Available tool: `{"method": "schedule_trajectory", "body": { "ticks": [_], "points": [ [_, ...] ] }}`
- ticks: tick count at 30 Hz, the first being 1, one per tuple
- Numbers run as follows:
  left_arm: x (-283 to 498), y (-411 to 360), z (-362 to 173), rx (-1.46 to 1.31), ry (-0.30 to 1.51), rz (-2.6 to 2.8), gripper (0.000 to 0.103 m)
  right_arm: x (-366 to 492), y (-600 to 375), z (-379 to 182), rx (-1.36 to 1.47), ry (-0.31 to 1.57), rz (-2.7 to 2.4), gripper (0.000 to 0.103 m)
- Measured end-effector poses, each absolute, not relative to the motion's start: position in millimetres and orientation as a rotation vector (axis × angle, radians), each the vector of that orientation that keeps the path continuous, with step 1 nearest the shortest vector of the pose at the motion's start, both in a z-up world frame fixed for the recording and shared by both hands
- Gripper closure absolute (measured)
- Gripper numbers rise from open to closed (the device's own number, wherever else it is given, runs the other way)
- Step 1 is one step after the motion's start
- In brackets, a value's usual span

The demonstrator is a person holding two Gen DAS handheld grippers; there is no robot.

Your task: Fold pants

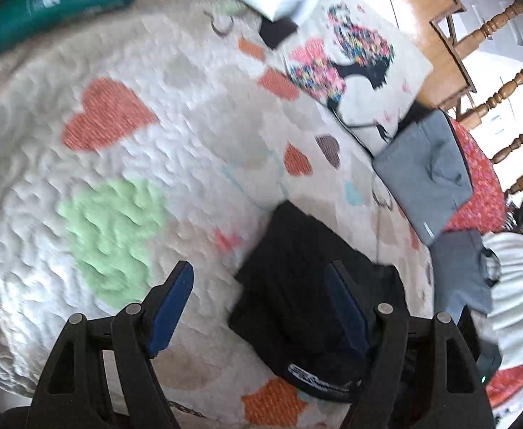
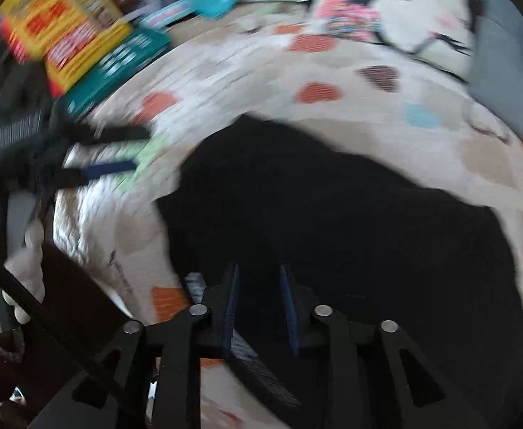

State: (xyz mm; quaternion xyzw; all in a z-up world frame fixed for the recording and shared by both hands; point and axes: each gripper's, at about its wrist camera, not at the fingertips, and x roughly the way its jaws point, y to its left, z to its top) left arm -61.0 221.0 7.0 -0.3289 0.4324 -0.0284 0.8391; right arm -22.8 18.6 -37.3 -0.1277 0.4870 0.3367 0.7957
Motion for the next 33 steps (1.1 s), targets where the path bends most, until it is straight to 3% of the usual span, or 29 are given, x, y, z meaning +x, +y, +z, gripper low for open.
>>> {"method": "schedule_trajectory", "body": {
  "ticks": [3, 6, 7, 11, 21, 26, 33],
  "points": [
    [-62.6, 226.1, 7.9, -0.708, 0.912, -0.041, 0.028, -30.9, 41.2, -46.1, -0.379, 0.978, 0.671, 0.067],
    [-62.2, 240.6, 2.3, -0.742, 0.915, -0.043, 0.028, -21.6, 37.1, -45.9, -0.305, 1.014, 0.657, 0.081],
    [-63.5, 243.3, 2.5, -0.751, 0.910, -0.043, 0.028, -19.1, 32.4, -42.5, -0.260, 1.027, 0.668, 0.091],
    [-62.0, 243.9, 5.9, -0.766, 0.875, -0.040, 0.028, -21.5, 21.3, -30.9, -0.172, 1.056, 0.700, 0.093],
    [-63.9, 229.7, 13.2, -0.715, 0.856, -0.065, 0.028, -49.3, 29.0, -46.1, -0.215, 1.098, 0.742, 0.092],
    [-53.6, 200.0, 7.0, -0.650, 0.910, -0.102, 0.028, -49.2, 16.8, -47.2, -0.133, 1.139, 0.803, 0.079],
    [-49.5, 150.8, 9.0, -0.506, 0.934, -0.188, 0.028, -49.7, -122.6, -24.4, 0.028, 1.117, 0.586, 0.079]
  ]
}}
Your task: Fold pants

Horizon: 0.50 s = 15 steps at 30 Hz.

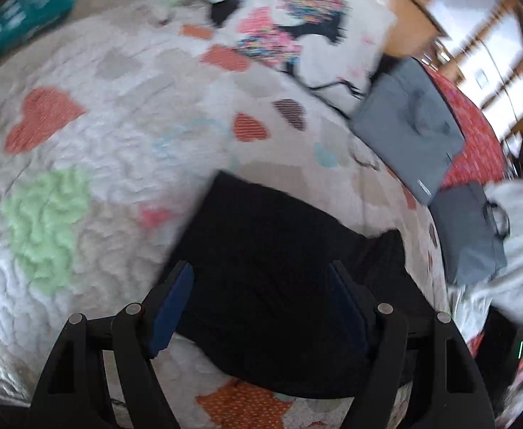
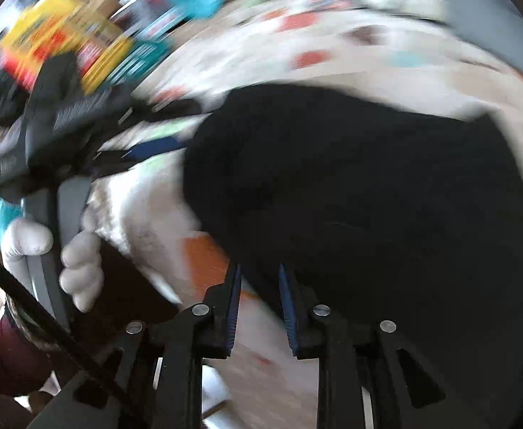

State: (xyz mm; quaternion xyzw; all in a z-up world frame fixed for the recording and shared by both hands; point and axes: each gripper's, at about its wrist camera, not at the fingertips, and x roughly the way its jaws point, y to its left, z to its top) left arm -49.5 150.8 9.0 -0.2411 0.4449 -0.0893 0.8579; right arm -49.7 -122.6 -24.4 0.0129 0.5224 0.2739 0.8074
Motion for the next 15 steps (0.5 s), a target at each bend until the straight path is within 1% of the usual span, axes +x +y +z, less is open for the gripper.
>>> {"method": "schedule_trajectory", "body": {
  "ticks": [2, 5, 7, 9, 12, 15],
  "points": [
    [-49.3, 131.3, 13.2, -0.446, 0.931, -0.229, 0.028, -44.7, -183.9, -14.8, 0.068, 1.084, 0.414, 0.076],
    [-40.6, 91.6, 7.2, -0.388, 0.981, -0.325, 0.028, -38.1, -259.6, -0.9, 0.147, 1.028, 0.211, 0.068],
    [-37.4, 67.7, -0.6, -0.343, 1.012, -0.349, 0.028, -29.6, -276.9, 4.2, 0.170, 0.998, 0.169, 0.052],
    [-37.7, 48.6, -5.7, -0.304, 1.033, -0.376, 0.028, -16.7, -270.3, 6.3, 0.158, 0.985, 0.181, 0.051],
    [-39.2, 21.8, -15.0, -0.228, 1.050, -0.365, 0.028, 12.7, -228.6, 7.2, 0.112, 0.986, 0.287, 0.051],
    [-44.7, 13.2, -18.4, -0.149, 1.037, -0.330, 0.028, 50.7, -183.7, 4.5, 0.022, 1.002, 0.378, 0.043]
  ]
}}
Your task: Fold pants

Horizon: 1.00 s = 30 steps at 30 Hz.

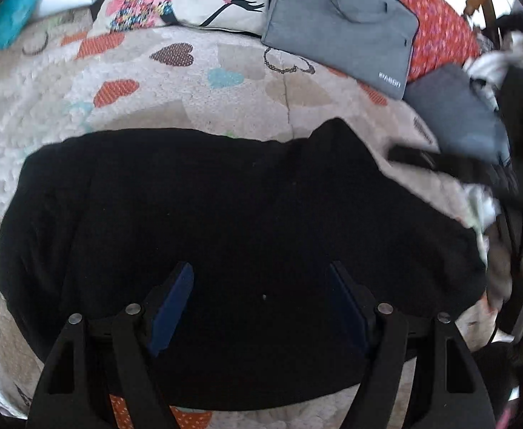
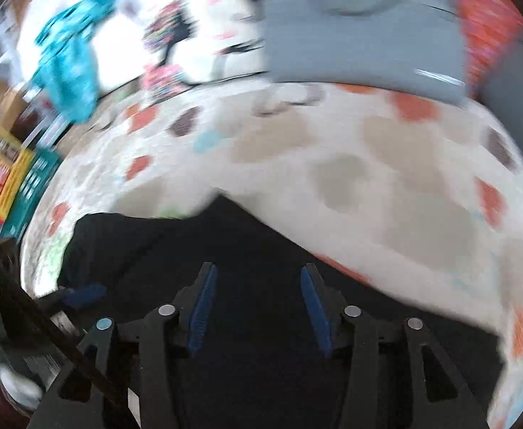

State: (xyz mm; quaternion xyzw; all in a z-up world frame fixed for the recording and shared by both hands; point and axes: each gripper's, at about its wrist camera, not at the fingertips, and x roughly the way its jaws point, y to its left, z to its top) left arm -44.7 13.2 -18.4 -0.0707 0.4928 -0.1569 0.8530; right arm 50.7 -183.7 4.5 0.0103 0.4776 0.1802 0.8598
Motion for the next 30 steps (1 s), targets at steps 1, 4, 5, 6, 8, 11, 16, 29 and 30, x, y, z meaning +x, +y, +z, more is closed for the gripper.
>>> {"method": "schedule_trajectory", "body": {
  "ticks": [1, 4, 5, 6, 8, 11, 16, 29, 30],
  "points": [
    [-46.6, 11.0, -18.7, -0.124, 1.029, -0.328, 0.028, 58.0, -172.0, 1.7, -0.024, 0.997, 0.379, 0.040],
    [-47.7, 10.0, -19.5, -0.096, 1.023, -0.333, 0.028, 75.3, -144.6, -20.6, -0.172, 1.030, 0.375, 0.042],
    [-48.5, 12.5, -19.8, -0.099, 1.025, -0.337, 0.028, 78.0, -143.1, -28.2, -0.186, 1.073, 0.398, 0.086],
    [-48.2, 14.0, -19.9, -0.103, 1.026, -0.339, 0.028, 80.4, -141.7, -35.8, -0.188, 1.120, 0.412, 0.099],
    [-47.3, 15.5, -20.2, -0.107, 1.027, -0.341, 0.028, 82.7, -148.0, -37.7, -0.170, 1.118, 0.386, 0.100],
    [-45.1, 13.5, -21.7, -0.106, 1.037, -0.335, 0.028, 90.7, -175.9, -37.8, -0.035, 1.117, 0.303, 0.101],
    [-45.9, 8.1, -21.7, -0.071, 1.041, -0.318, 0.028, 91.6, -252.9, -38.1, 0.121, 1.117, 0.063, 0.101],
    [-52.1, 7.4, -6.8, -0.205, 1.003, -0.413, 0.028, -79.9, -432.9, -1.8, 0.423, 1.089, -0.066, 0.045],
    [-54.0, 5.3, -5.9, -0.206, 0.997, -0.425, 0.028, -83.5, -437.9, -12.2, 0.465, 1.102, -0.067, 0.045]
  ]
}}
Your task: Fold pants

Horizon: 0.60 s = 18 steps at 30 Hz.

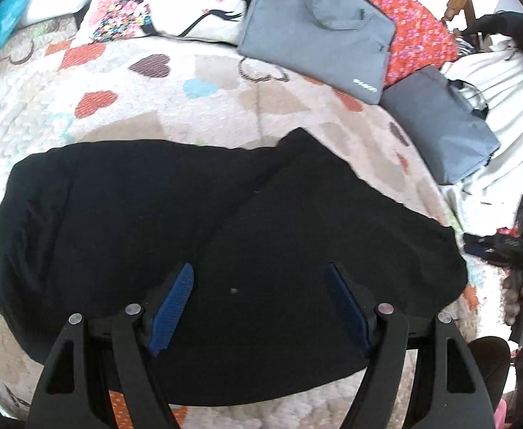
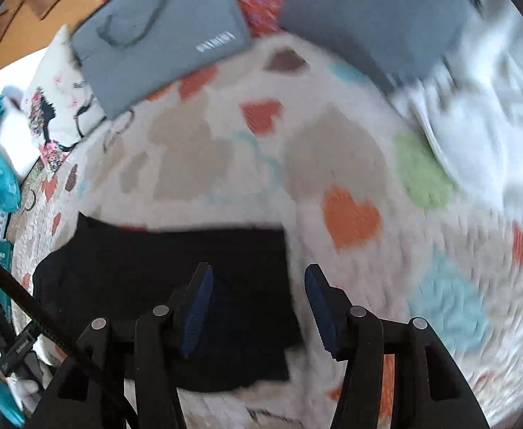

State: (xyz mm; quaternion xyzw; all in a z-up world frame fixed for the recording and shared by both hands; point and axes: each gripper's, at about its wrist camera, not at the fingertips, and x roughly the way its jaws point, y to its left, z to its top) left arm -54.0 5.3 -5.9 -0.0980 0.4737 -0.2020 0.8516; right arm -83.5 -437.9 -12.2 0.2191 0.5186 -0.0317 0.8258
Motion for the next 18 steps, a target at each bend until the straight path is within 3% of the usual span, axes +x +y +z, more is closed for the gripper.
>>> {"method": "schedule_trajectory", "body": {
  "ticks": [3, 7, 9, 10, 11, 18],
  "points": [
    [-59.0, 3.0, -7.1, -0.212, 0.994, -0.447, 0.028, -78.1, -440.5, -45.1, 0.570, 1.152, -0.013, 0.045],
    [-61.8, 6.4, -8.1, -0.223, 0.993, -0.450, 0.028, -64.1, -424.9, -56.4, 0.568, 1.104, 0.006, 0.031],
    [-62.0, 9.2, -7.8, -0.221, 0.988, -0.431, 0.028, -55.7, -414.1, -54.6, 0.552, 1.111, 0.021, 0.044],
    [-61.7, 11.6, -7.9, -0.226, 0.987, -0.425, 0.028, -53.3, -410.4, -53.3, 0.547, 1.121, 0.023, 0.074],
    [-60.3, 15.1, -7.9, -0.243, 0.987, -0.419, 0.028, -52.7, -409.2, -51.6, 0.560, 1.128, 0.032, 0.081],
    [-51.8, 30.5, -11.8, -0.312, 1.014, -0.390, 0.028, -68.4, -438.4, -25.6, 0.569, 1.046, -0.122, 0.086]
  ]
}}
